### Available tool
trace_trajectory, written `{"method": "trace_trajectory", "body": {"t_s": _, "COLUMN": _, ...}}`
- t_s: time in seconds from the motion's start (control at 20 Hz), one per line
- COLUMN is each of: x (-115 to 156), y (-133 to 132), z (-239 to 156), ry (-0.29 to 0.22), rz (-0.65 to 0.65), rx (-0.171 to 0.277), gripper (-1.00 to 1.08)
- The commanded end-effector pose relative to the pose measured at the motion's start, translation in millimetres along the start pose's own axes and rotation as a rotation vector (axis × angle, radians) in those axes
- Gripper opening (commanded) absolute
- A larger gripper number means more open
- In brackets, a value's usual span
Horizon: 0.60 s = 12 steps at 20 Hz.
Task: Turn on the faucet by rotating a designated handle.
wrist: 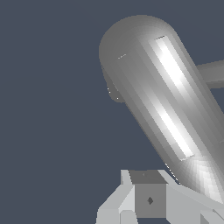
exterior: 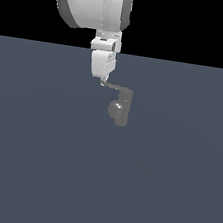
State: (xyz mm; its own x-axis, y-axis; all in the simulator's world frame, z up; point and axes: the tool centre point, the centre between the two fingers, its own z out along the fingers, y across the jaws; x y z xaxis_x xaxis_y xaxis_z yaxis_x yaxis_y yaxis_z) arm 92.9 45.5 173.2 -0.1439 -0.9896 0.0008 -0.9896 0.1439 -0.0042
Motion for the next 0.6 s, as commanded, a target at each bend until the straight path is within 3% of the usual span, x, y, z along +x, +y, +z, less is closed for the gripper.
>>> {"method": "trace_trajectory", "body": {"t_s": 0.0, "x": -4.1, "y": 9.1, "z": -0.1, "ry": -0.001, "rz": -0.004, "rx": -0.004, "gripper": -1.00}}
{"method": "trace_trajectory", "body": {"t_s": 0.55, "x": 5.9, "y": 27.4, "z": -0.5, "ry": 0.000, "rz": -0.002, "rx": -0.002, "gripper": -1.00}}
